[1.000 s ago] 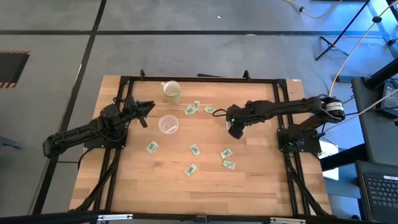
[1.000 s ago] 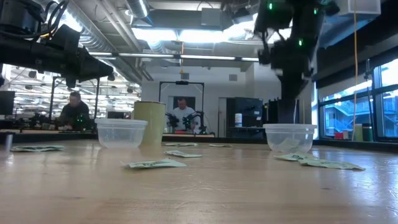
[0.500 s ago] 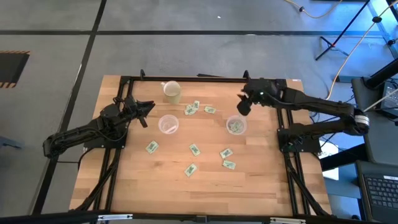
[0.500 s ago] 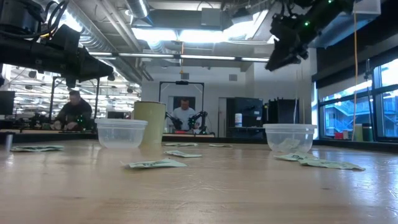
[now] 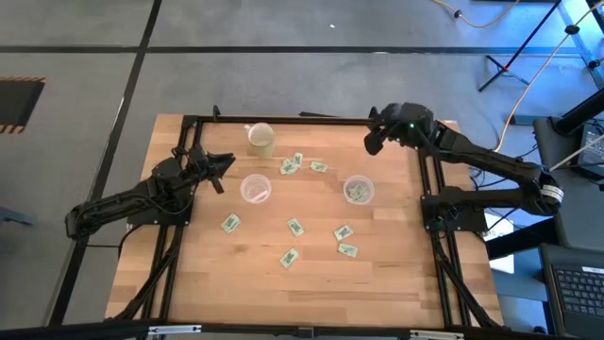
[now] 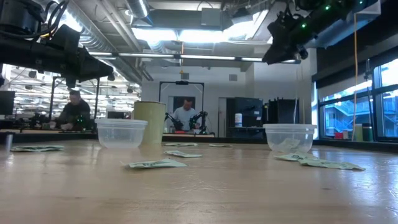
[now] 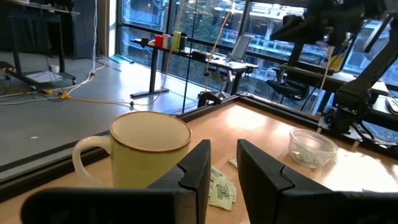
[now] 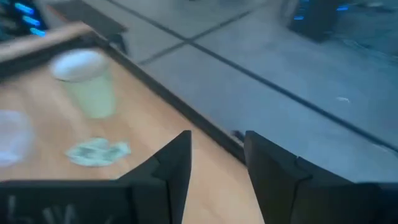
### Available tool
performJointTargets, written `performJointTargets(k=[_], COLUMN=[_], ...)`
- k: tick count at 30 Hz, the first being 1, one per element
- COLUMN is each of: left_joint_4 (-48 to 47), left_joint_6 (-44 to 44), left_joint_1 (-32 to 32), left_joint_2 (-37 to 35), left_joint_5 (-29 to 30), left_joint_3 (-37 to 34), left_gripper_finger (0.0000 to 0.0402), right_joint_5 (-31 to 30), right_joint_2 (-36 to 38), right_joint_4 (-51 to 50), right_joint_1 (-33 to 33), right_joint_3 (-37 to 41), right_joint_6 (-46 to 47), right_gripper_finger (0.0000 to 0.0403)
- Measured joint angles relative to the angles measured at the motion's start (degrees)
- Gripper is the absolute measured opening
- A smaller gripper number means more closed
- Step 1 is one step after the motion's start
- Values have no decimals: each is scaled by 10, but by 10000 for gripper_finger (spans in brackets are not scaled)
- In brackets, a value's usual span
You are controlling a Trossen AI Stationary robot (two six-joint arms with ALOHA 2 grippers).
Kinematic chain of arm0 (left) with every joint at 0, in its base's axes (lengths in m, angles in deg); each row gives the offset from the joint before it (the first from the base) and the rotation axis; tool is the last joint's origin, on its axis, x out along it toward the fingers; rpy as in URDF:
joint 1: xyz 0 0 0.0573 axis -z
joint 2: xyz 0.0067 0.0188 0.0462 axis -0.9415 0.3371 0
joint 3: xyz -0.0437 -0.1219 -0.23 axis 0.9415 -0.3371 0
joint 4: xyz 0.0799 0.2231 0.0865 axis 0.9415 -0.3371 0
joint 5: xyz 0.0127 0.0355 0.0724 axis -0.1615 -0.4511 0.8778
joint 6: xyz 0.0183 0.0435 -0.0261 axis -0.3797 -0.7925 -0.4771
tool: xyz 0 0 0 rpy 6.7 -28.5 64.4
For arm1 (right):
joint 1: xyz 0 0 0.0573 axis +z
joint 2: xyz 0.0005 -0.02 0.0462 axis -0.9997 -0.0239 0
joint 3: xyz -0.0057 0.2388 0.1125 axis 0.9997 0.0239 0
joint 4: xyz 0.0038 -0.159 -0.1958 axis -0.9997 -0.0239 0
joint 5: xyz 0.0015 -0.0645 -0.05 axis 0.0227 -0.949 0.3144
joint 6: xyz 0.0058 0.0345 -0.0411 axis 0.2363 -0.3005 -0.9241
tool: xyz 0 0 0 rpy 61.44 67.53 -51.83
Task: Pick and place Stevia / Truvia into bins
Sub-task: Put the stevia packet into the left transparent container
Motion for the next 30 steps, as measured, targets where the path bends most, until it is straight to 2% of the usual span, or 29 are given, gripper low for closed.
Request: performJointTargets(k=[2,7,12,19,21,23,25,30], left_joint_4=[0,0,-1,-2,-2,-2,-2,-2], left_joint_6=[0,0,0,0,0,0,0,0], left_joint_1=[0,0,0,0,0,0,0,0], left_joint_2=[0,0,0,0,0,0,0,0], left_joint_5=[2,2,2,-2,-2,-2,-2,-2], left_joint_3=[0,0,0,0,0,0,0,0], left_gripper_finger=[72,72,72,72,72,72,72,72], right_joint_5=[26,28,44,174,232,265,261,190], right_joint_2=[-1,0,2,2,5,6,6,6], right_joint_4=[18,74,61,32,18,7,-5,-40], right_joint_1=[-1,-2,-2,5,17,41,73,155], right_joint_3=[0,0,0,0,0,0,0,-11], right_joint_6=[0,-51,-72,-58,-57,-57,-72,-105], right_gripper_finger=[152,152,152,152,152,152,152,152])
